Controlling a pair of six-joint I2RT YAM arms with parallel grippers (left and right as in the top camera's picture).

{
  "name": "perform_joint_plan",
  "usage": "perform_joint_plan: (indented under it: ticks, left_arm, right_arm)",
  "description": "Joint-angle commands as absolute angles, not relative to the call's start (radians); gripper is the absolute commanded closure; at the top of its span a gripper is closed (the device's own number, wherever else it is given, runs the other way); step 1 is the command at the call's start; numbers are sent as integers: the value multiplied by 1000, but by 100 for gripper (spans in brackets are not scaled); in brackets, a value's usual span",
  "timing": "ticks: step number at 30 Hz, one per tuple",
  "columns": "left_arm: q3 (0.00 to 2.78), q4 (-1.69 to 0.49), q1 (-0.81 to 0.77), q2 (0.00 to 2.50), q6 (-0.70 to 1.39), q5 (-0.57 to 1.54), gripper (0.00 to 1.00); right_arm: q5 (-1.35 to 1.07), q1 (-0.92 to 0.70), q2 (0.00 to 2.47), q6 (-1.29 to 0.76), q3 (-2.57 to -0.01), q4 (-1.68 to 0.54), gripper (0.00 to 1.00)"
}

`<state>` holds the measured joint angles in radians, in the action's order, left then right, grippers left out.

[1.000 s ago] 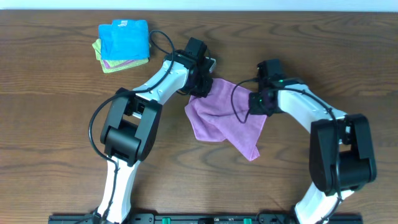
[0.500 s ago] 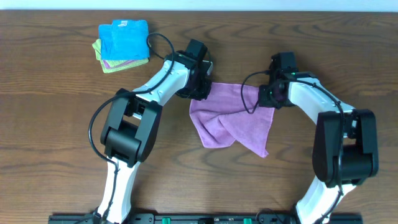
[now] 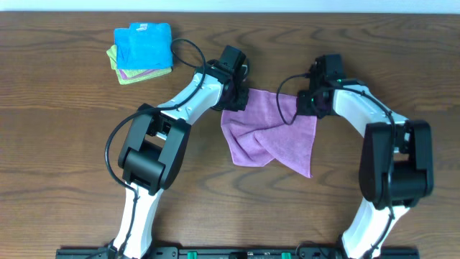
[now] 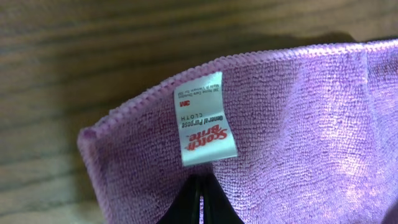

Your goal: Fold the cloth

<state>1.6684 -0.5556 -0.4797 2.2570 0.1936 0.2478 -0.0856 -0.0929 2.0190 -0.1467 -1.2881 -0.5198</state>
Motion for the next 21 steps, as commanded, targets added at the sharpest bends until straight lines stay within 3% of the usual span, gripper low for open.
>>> perform_joint_plan:
  ticks: [1,21]
  left_arm:
    - [1652,-527,-468,2266,210,181,94]
    - [1654,-402,-380,2266,217,221,94]
  right_arm:
    - [-110,-99,2081,-126,-1366,-536,99]
    - [-107,-99,2211,-114,-1595,-610,99]
